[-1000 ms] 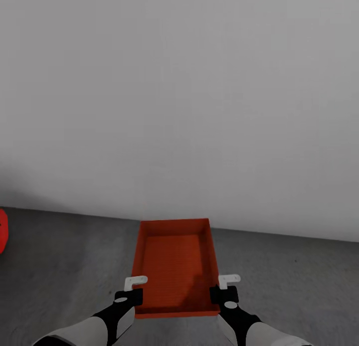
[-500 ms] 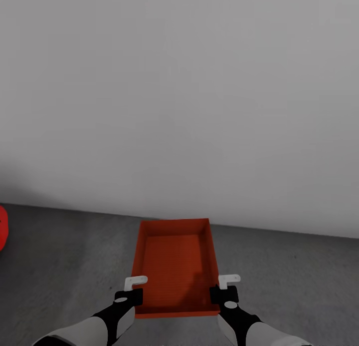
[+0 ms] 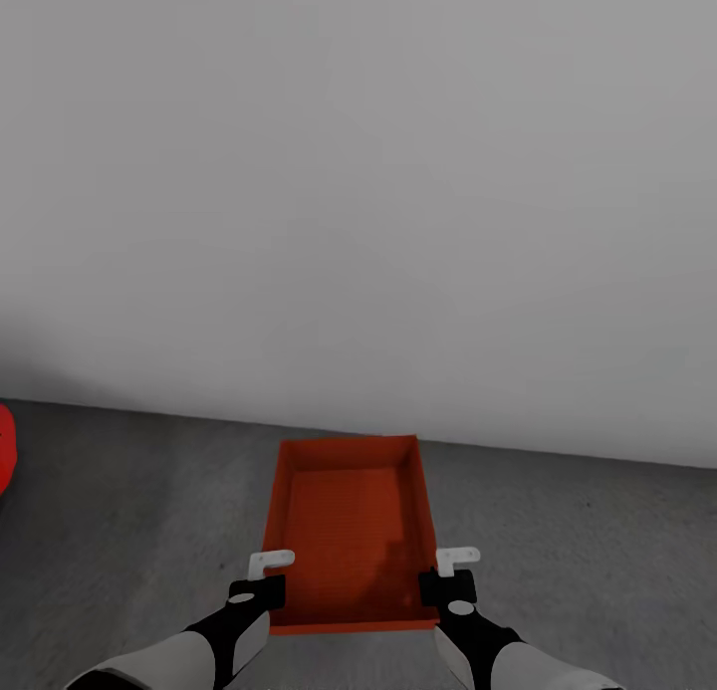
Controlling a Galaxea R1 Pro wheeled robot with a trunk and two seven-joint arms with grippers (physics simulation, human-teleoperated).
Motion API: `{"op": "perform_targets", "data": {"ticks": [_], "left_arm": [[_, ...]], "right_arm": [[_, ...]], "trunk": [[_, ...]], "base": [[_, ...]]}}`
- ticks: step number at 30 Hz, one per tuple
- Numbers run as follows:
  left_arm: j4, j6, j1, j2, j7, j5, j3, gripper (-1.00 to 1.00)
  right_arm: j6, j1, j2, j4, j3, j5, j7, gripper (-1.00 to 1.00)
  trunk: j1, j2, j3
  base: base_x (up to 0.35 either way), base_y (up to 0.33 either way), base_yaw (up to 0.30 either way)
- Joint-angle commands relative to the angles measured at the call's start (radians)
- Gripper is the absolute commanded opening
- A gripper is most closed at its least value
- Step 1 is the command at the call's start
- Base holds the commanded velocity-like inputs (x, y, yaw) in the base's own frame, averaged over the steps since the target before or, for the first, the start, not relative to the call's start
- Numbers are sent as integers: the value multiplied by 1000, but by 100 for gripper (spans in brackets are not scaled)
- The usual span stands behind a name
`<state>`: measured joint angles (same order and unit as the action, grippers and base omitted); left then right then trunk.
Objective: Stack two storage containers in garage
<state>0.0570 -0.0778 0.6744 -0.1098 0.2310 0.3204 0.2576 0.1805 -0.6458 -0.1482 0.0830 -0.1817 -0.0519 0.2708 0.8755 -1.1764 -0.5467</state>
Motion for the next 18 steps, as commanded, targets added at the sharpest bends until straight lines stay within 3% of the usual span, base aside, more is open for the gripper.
{"op": "perform_targets", "data": {"ticks": [1, 18], "left_arm": [[1, -59, 1, 2, 25, -3, -24, -100], [1, -59, 1, 2, 25, -3, -24, -100]], "right_arm": [[-1, -1, -1, -2, 67, -52, -18, -100], [-1, -1, -1, -2, 67, -52, -18, -100]], "trunk": [[0, -1, -3], [0, -1, -30]], "base": [[0, 0, 0], [0, 0, 0]]}}
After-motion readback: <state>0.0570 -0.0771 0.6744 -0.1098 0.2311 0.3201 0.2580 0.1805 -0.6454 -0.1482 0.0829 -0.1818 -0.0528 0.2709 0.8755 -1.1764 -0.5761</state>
